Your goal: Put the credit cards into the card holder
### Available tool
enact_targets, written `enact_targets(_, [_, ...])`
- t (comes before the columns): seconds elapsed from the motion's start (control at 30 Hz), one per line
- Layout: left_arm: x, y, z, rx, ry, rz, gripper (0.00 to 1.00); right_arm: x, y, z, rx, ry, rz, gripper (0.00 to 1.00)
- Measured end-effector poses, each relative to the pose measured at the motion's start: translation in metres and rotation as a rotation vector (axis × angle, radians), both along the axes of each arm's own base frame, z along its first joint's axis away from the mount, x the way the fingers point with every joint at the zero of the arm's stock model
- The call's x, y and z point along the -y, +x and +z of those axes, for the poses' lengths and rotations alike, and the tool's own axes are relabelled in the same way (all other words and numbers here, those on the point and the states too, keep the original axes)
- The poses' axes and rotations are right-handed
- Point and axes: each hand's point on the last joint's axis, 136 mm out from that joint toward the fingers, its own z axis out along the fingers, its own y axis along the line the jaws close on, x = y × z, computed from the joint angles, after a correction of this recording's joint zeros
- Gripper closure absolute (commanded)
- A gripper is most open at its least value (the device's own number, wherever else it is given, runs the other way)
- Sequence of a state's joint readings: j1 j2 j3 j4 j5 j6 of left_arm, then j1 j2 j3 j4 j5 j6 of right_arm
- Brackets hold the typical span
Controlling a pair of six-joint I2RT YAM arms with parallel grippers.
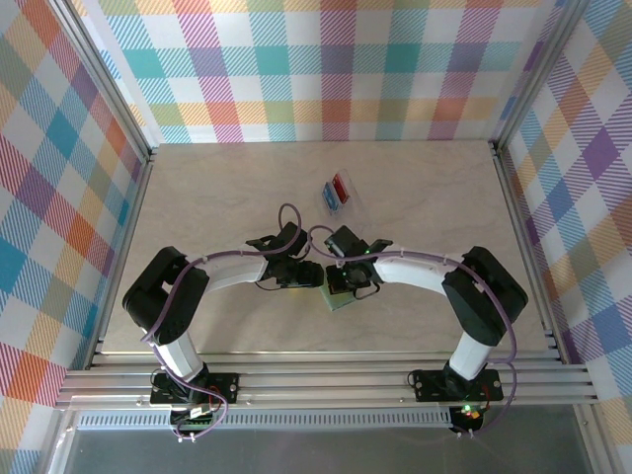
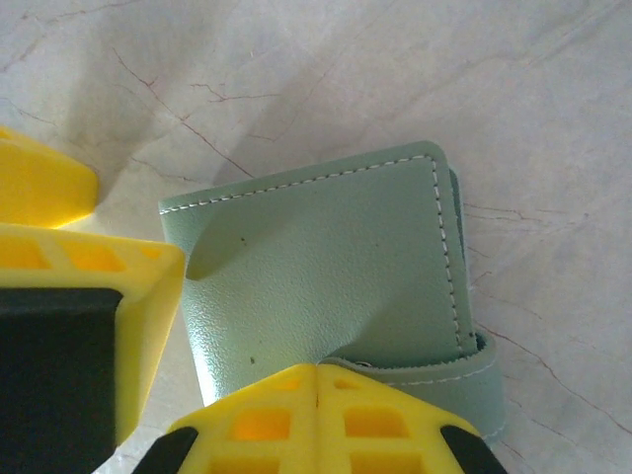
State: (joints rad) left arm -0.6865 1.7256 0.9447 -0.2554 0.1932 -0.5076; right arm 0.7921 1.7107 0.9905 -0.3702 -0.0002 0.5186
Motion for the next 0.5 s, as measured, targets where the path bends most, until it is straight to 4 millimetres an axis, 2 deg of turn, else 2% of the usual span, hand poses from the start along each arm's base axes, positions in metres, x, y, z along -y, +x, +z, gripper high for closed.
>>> enact_targets(0.5, [0.0023, -0.0003, 0.0021, 0.017, -0.028, -0.005, 0.42, 0.0057, 0.0014, -0.0067, -0.192, 0.291, -0.078, 1.00])
